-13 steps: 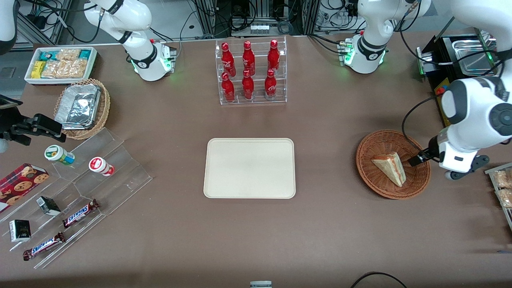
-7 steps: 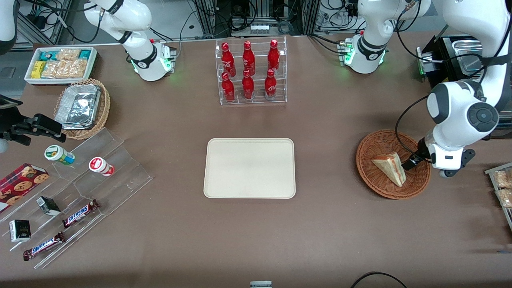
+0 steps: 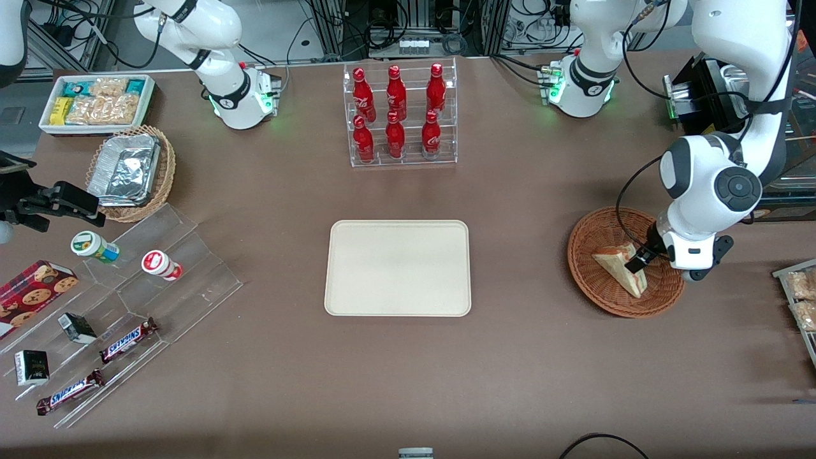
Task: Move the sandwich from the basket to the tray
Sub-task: 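Lower the open left gripper onto the wrapped sandwich in the basket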
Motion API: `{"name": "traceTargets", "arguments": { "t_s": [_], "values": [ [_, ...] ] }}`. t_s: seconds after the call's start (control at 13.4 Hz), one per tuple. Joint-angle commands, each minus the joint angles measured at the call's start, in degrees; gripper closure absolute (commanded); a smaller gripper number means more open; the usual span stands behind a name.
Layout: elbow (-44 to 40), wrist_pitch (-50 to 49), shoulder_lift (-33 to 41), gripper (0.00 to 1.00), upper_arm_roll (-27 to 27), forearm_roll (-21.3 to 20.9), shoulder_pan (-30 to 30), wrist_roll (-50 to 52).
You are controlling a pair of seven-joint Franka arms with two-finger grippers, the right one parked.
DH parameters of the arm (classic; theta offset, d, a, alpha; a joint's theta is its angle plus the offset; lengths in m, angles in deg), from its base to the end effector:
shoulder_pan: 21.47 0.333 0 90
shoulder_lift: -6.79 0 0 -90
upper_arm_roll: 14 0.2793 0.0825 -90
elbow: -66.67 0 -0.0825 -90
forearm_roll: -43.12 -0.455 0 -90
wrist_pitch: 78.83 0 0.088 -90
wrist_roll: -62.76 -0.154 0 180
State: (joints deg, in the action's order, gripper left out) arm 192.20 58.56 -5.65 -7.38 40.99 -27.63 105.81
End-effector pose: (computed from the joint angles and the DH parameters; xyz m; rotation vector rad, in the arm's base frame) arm 0.5933 0.0092 0.1513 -2.8885 -1.1027 -0.0151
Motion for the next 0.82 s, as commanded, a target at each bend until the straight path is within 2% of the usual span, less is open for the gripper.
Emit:
{"name": "traceTargets", "arguments": {
  "t_s": [0.0, 0.45, 0.6, 0.67, 0.74],
  "values": [
    [0.34, 1.91, -1.09, 0.0, -0.47, -0.16, -0.34, 1.24],
    [0.16, 4.81, -3.81, 0.0, -2.31, -0.16, -0.43, 4.05],
    [0.25, 4.9, -3.99, 0.15, -2.93, -0.16, -0.43, 4.14],
    [0.25, 4.82, -4.08, 0.26, -2.93, -0.25, -0.43, 4.14],
    [0.34, 4.73, -4.16, 0.42, -2.93, -0.43, -0.43, 4.14]
  ]
}}
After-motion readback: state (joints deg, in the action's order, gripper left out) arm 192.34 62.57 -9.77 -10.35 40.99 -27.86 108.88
